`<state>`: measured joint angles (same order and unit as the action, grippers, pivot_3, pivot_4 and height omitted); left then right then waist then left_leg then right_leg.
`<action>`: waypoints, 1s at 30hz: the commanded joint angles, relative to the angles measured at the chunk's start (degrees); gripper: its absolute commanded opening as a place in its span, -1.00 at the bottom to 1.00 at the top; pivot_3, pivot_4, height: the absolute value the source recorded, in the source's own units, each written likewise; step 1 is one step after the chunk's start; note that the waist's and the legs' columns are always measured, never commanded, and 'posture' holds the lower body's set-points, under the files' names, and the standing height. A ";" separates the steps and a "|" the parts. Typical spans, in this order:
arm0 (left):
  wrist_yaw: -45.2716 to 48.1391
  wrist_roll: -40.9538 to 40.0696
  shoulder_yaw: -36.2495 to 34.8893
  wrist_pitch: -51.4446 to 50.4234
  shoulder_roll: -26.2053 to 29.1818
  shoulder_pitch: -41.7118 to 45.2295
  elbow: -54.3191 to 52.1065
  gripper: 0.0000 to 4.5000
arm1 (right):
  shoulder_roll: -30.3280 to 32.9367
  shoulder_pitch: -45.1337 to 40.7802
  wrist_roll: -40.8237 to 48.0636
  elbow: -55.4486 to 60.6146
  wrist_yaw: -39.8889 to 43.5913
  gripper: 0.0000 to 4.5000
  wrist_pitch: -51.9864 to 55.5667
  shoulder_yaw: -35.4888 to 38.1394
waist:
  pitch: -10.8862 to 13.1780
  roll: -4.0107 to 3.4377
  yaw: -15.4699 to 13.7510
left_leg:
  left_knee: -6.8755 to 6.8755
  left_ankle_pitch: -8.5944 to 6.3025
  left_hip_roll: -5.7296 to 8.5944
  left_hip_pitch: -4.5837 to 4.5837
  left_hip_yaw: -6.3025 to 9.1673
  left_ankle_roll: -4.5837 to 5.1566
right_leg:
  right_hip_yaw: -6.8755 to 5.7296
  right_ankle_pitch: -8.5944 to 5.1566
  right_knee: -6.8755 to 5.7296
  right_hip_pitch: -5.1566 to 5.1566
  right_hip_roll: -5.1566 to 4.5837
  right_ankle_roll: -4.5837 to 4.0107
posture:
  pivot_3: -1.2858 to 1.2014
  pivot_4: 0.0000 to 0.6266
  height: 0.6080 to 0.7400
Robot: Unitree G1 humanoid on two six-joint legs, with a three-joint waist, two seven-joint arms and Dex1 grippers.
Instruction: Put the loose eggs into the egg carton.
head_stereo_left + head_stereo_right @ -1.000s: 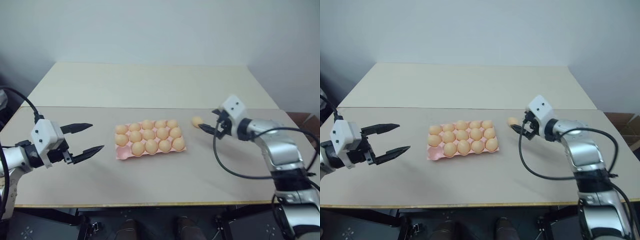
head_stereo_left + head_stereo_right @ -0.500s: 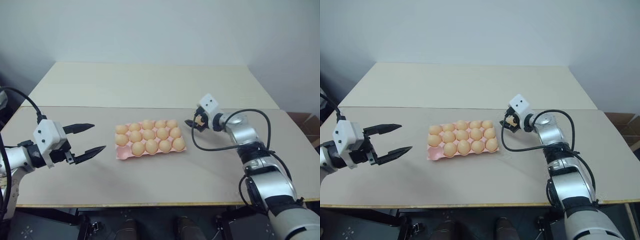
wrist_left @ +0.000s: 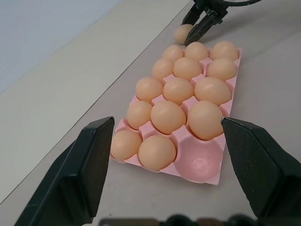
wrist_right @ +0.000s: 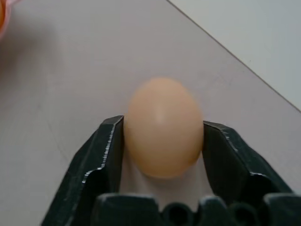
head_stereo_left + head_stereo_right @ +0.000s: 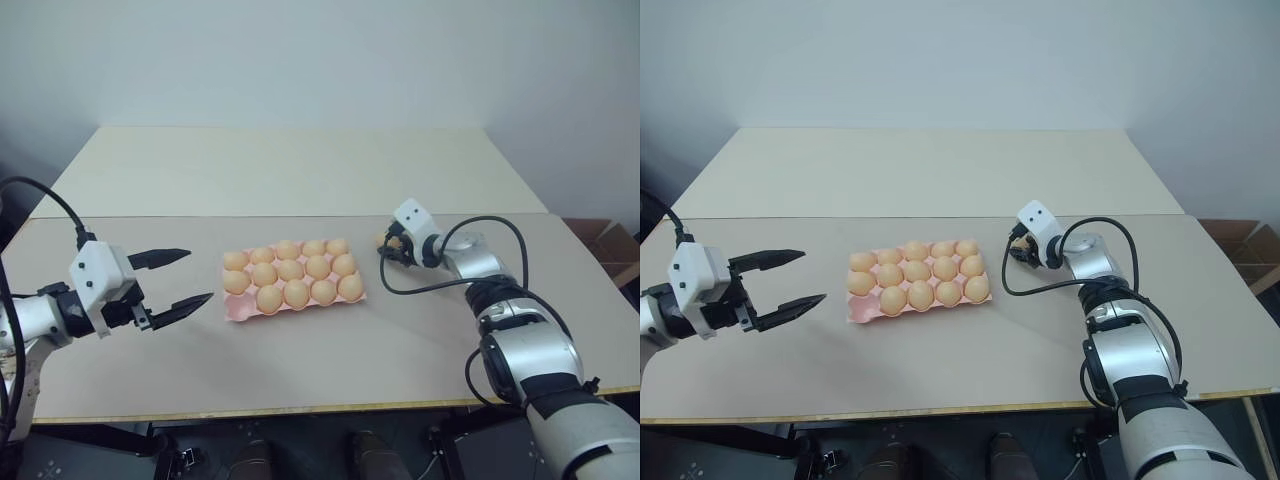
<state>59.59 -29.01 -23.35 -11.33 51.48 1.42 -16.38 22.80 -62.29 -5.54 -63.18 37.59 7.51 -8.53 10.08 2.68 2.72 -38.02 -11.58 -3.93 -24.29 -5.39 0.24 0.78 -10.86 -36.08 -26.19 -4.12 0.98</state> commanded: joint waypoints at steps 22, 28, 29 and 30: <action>-0.73 1.98 -6.61 -0.85 2.28 -6.32 -0.02 0.74 | -4.77 13.48 12.71 67.77 10.61 -0.15 25.64 -5.84 | 0.00 -0.02 -0.20 | 0.16 0.02 -0.07 0.03 0.01 -0.04 | -0.06 -0.04 -0.03 -0.09 0.02 -0.06 | 0.03 -0.52 1.00; -0.80 3.37 -6.70 -0.48 2.61 -6.84 0.96 0.74 | -12.82 15.20 11.26 70.66 7.89 -0.15 26.59 -14.99 | 0.00 -0.01 -0.25 | 0.16 0.07 -0.07 0.04 0.01 -0.14 | -0.14 -0.09 -0.05 -0.09 -0.01 -0.20 | 0.03 -0.52 1.00; -0.76 3.48 -6.73 -0.35 2.55 -6.86 1.07 0.74 | -13.84 15.31 10.46 70.08 7.22 -0.15 25.73 -16.09 | 0.00 -0.01 -0.24 | 0.16 0.07 -0.07 0.05 0.01 -0.14 | -0.14 -0.09 -0.05 -0.09 -0.01 -0.20 | 0.03 -0.52 1.00; -0.75 3.58 -6.80 -0.28 2.48 -6.97 1.07 0.74 | -14.88 15.40 9.47 69.20 6.42 -0.15 24.96 -17.31 | 0.00 -0.01 -0.24 | 0.16 0.07 -0.08 0.03 0.01 -0.14 | -0.15 -0.08 -0.05 -0.10 -0.01 -0.19 | 0.03 -0.52 1.00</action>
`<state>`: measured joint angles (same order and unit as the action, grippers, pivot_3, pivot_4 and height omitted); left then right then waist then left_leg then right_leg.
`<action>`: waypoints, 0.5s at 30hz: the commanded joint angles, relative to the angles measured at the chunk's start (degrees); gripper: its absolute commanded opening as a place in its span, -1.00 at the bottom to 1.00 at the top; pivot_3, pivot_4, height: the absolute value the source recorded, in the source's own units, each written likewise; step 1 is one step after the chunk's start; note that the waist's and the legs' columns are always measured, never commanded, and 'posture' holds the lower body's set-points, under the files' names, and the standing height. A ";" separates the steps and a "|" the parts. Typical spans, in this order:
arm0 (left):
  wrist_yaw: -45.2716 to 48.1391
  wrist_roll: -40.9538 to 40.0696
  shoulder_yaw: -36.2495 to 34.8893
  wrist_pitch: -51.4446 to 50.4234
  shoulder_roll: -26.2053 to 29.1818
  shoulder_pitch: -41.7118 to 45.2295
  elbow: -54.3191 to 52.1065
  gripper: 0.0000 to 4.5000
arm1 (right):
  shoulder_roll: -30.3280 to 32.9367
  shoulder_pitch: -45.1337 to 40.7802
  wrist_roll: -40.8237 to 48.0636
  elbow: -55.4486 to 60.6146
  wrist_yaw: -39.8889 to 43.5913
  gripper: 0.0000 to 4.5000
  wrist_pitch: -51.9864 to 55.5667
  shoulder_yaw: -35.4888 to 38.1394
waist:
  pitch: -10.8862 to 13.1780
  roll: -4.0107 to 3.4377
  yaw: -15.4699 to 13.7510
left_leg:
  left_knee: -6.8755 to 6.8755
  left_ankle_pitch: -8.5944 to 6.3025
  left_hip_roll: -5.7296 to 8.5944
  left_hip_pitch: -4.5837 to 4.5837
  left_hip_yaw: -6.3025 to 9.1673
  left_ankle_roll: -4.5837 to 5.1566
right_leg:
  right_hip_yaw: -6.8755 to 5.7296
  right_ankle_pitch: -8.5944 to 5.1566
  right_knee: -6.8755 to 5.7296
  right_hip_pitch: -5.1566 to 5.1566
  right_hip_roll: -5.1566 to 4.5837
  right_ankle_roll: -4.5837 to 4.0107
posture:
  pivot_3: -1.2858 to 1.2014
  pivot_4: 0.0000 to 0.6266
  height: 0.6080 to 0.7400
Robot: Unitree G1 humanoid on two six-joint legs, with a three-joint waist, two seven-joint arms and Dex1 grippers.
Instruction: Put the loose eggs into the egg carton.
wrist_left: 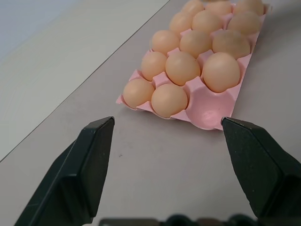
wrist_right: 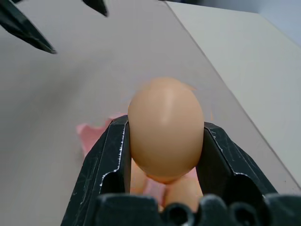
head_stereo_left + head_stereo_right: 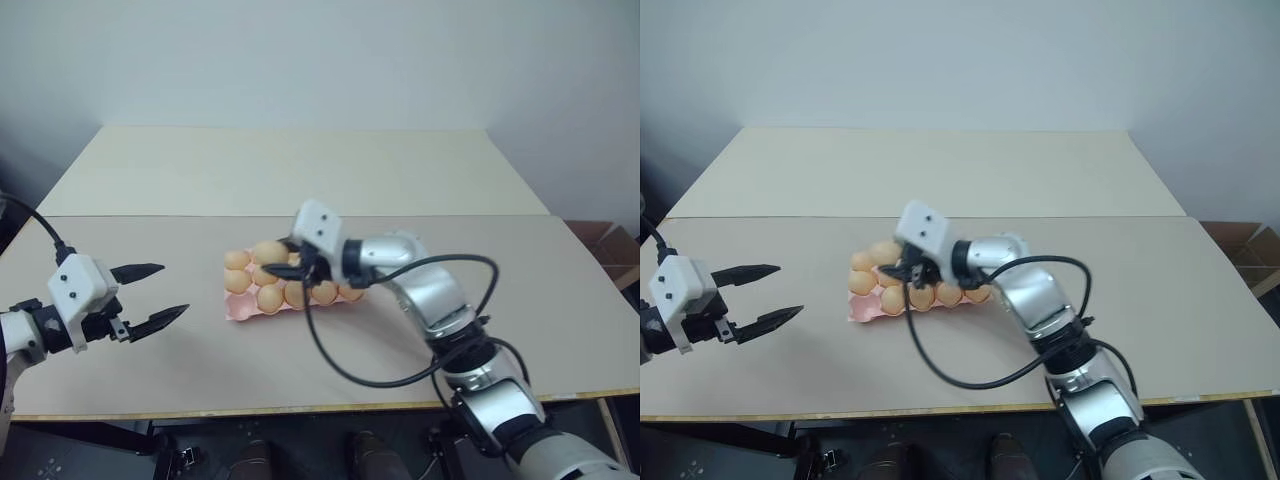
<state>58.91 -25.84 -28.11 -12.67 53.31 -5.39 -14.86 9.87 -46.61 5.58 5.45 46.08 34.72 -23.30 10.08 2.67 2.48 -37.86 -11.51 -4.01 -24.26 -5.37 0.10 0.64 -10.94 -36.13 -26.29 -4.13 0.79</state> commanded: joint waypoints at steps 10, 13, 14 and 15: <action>-0.36 1.17 -2.53 1.29 0.25 -0.64 -1.27 0.74 | -6.58 -2.27 -9.12 -11.32 -5.81 -0.15 -11.28 -7.93 | -0.03 0.06 -0.01 | 0.00 0.02 0.03 -0.02 0.00 -0.06 | -0.04 -0.04 -0.01 -0.02 -0.07 -0.08 | 0.03 -0.52 1.00; -0.35 1.15 -2.74 1.55 0.02 -0.88 -1.26 0.74 | -6.69 -2.60 -10.06 -12.82 -5.11 -0.15 -12.49 -8.31 | -0.03 0.06 0.01 | 0.01 0.03 0.01 -0.02 0.01 -0.06 | -0.04 -0.03 -0.01 -0.03 -0.05 -0.06 | 0.03 -0.52 1.00; -0.35 1.23 -2.86 1.75 -0.08 -1.07 -1.30 0.74 | -6.65 -2.33 -10.13 -12.49 -4.72 -0.04 -12.50 -8.49 | -0.03 0.06 0.10 | 0.01 0.03 0.01 -0.02 0.01 -0.06 | -0.04 -0.02 -0.01 -0.03 -0.05 -0.06 | 0.03 -0.52 1.00; -0.34 1.23 -2.95 1.89 -0.13 -1.17 -1.24 0.74 | -6.64 -2.07 -10.14 -12.10 -4.33 0.10 -12.77 -8.61 | -0.03 0.06 0.14 | 0.01 0.02 0.01 -0.02 0.01 -0.06 | -0.04 -0.02 0.00 -0.03 -0.05 -0.05 | 0.03 -0.52 1.00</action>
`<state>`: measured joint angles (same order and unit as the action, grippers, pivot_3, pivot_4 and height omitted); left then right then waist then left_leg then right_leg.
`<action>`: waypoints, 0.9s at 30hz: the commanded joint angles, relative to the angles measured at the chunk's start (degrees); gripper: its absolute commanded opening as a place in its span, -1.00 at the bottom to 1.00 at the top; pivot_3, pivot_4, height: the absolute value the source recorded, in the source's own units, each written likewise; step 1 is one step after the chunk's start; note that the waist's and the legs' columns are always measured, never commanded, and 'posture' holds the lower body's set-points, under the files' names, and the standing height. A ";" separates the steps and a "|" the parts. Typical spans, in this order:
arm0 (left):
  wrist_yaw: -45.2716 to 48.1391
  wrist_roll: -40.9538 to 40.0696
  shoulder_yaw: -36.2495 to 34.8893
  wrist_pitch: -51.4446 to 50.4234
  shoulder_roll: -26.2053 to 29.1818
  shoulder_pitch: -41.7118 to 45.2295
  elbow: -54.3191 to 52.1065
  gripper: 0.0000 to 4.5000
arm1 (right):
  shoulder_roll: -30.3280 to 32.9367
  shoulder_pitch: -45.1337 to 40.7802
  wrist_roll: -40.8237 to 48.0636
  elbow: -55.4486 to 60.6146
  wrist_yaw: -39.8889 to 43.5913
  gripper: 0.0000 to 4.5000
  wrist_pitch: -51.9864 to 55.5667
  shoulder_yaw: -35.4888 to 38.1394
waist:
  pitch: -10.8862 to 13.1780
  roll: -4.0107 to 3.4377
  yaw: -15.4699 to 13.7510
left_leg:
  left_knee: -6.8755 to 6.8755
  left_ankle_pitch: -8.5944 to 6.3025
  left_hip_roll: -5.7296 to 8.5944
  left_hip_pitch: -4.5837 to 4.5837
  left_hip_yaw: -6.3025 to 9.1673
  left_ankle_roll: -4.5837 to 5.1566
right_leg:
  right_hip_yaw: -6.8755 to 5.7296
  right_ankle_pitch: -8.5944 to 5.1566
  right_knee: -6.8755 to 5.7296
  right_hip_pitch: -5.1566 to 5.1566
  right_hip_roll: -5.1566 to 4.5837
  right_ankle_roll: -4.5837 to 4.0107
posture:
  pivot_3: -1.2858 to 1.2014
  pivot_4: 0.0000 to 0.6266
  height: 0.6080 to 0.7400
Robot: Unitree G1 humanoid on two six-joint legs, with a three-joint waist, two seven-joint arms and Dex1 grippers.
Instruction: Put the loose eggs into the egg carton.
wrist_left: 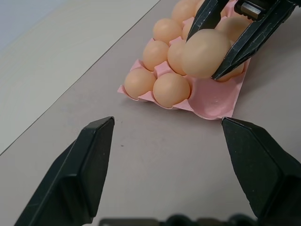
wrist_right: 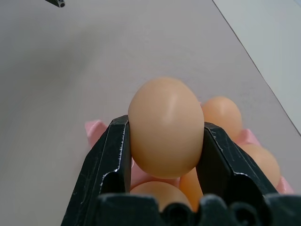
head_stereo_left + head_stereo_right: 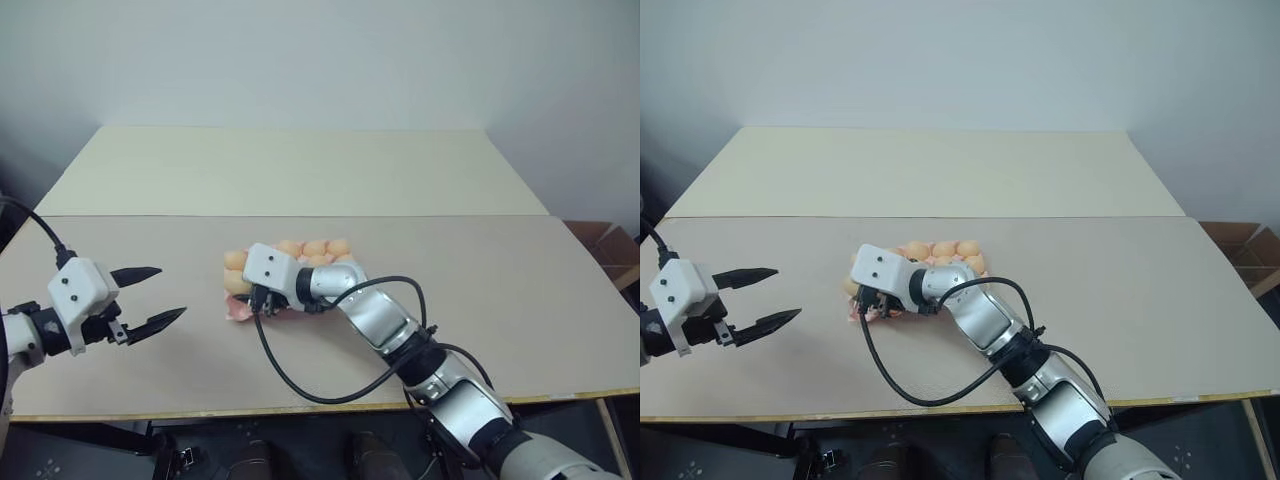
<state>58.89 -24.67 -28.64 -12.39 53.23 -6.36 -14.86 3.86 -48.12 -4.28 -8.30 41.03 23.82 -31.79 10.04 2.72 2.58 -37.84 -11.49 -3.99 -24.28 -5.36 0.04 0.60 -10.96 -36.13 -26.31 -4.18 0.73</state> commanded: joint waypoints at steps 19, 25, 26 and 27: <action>0.83 -0.28 -0.94 2.62 0.51 1.76 0.20 0.74 | 12.04 3.76 5.36 22.53 6.52 0.99 5.98 10.54 | 0.00 0.00 -0.67 | 0.02 -0.01 0.02 -0.02 0.01 -0.02 | -0.04 -0.05 0.04 0.01 -0.05 -0.07 | 0.03 -0.52 1.00; 2.56 -2.54 -1.11 -0.16 0.97 1.48 -0.46 0.74 | 29.79 9.43 15.21 32.63 16.57 0.99 12.44 22.14 | 0.01 0.00 -1.50 | 0.04 -0.01 0.05 -0.03 -0.01 -0.02 | -0.05 -0.16 0.12 0.01 -0.08 -0.19 | 0.03 -0.52 1.00; 2.73 -2.86 -1.28 -0.79 1.08 1.35 -0.63 0.74 | 32.17 10.34 16.29 33.40 17.76 0.99 12.62 23.43 | 0.01 -0.01 -1.57 | 0.05 -0.01 0.04 0.00 -0.01 -0.02 | -0.03 -0.18 0.10 0.01 -0.07 -0.20 | 0.03 -0.52 1.00; 3.00 -3.08 -1.56 -1.11 1.19 1.14 -0.66 0.74 | 35.30 11.96 17.56 34.10 19.30 0.99 12.53 25.59 | 0.01 -0.01 -1.65 | 0.05 -0.01 0.03 -0.01 0.00 -0.02 | -0.04 -0.23 0.10 0.01 -0.06 -0.15 | 0.03 -0.52 1.00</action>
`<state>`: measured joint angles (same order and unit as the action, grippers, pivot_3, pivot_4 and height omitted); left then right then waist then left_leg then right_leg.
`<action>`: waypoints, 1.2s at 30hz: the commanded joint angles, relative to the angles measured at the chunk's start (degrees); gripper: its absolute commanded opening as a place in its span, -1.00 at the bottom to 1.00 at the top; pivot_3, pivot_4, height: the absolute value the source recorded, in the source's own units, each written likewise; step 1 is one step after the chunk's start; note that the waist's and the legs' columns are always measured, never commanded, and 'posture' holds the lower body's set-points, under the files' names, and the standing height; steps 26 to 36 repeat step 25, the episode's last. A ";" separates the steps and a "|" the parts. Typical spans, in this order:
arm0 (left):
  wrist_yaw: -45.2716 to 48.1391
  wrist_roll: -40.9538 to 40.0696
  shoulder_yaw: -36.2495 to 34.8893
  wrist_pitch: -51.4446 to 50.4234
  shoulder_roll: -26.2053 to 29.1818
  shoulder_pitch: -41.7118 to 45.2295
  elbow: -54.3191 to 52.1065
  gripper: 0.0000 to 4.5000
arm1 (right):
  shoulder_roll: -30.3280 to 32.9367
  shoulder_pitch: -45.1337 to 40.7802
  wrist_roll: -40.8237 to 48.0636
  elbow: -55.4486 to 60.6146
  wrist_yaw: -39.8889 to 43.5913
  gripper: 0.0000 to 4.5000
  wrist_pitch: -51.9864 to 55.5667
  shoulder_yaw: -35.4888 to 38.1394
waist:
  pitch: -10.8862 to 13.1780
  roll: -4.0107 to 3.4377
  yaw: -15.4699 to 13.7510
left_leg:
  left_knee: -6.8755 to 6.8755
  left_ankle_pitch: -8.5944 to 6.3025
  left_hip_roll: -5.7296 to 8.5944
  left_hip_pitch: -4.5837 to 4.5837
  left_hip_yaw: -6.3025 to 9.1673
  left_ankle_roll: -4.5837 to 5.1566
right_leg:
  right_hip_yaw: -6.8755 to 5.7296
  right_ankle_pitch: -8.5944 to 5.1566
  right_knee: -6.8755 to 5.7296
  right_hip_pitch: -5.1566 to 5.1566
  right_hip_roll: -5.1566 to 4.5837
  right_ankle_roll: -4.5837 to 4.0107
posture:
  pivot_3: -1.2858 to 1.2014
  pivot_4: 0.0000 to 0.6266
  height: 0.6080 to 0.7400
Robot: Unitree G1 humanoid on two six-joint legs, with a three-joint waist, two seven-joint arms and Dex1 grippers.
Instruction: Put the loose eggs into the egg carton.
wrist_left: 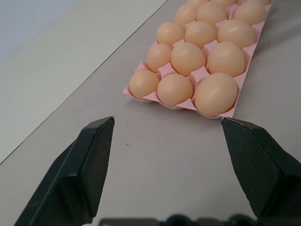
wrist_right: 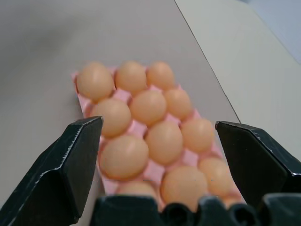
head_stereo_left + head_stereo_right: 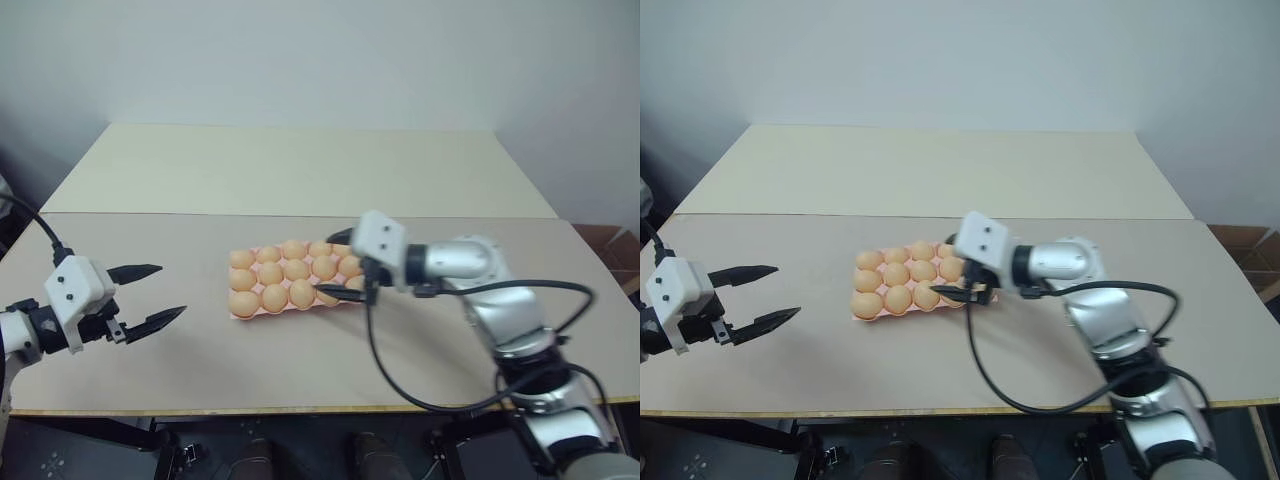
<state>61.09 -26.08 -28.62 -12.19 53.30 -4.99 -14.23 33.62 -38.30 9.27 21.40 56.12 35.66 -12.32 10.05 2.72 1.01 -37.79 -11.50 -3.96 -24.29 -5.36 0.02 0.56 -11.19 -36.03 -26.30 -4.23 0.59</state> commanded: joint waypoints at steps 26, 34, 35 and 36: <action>-0.64 -7.23 -9.49 -9.02 0.14 -5.43 -6.78 0.74 | 22.94 13.99 9.37 1.98 7.17 0.99 -1.71 16.25 | 0.00 0.00 -0.20 | 0.01 -0.05 0.03 0.08 0.00 -0.08 | 0.08 -0.23 0.03 0.03 -0.03 0.32 | 0.03 -0.52 1.00; -0.64 -7.23 -9.49 -9.02 0.14 -5.43 -6.78 0.74 | 22.94 13.99 9.37 1.98 7.17 0.99 -1.71 16.25 | 0.00 0.00 -0.20 | 0.01 -0.05 0.03 0.08 0.00 -0.08 | 0.08 -0.23 0.03 0.03 -0.03 0.32 | 0.03 -0.52 1.00; -0.64 -7.23 -9.49 -9.02 0.14 -5.43 -6.78 0.74 | 22.94 13.99 9.37 1.98 7.17 0.99 -1.71 16.25 | 0.00 0.00 -0.20 | 0.01 -0.05 0.03 0.08 0.00 -0.08 | 0.08 -0.23 0.03 0.03 -0.03 0.32 | 0.03 -0.52 1.00; -0.64 -7.23 -9.49 -9.02 0.14 -5.43 -6.78 0.74 | 22.94 13.99 9.37 1.98 7.17 0.99 -1.71 16.25 | 0.00 0.00 -0.20 | 0.01 -0.05 0.03 0.08 0.00 -0.08 | 0.08 -0.23 0.03 0.03 -0.03 0.32 | 0.03 -0.52 1.00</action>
